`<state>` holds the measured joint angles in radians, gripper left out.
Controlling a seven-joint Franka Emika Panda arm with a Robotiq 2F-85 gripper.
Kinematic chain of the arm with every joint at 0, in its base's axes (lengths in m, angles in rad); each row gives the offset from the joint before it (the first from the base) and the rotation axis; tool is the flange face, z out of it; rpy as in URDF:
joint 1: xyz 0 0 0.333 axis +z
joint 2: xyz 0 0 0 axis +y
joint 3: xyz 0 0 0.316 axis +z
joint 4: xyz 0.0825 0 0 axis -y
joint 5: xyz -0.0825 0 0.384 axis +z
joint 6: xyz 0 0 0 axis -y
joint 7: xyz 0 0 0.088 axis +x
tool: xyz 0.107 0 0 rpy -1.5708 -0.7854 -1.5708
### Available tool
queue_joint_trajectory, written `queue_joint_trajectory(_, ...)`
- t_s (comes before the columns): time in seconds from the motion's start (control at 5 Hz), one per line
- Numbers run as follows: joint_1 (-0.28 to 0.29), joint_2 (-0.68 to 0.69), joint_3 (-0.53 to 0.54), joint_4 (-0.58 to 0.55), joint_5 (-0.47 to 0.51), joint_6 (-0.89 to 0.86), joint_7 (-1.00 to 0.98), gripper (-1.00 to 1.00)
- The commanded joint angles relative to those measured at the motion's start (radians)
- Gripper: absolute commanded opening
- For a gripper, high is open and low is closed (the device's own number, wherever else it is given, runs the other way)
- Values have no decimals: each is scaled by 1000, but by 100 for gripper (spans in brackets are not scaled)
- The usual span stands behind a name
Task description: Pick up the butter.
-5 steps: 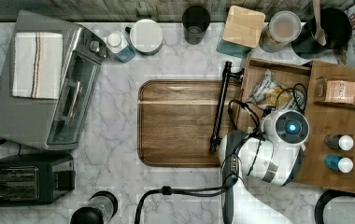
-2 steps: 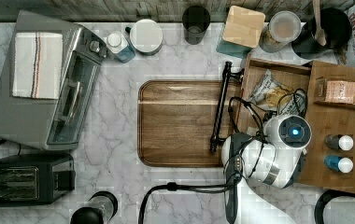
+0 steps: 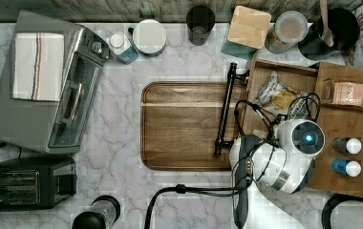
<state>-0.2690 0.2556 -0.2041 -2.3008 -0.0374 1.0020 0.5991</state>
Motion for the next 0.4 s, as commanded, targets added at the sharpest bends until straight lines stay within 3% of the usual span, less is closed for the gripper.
queue_joint_trajectory(0.2, -16, -13, 8, -10, 3, -14, -63, -100)
queue_joint_trajectory(0.4, 7, -71, -8, 15, -80, -72, -78, -100)
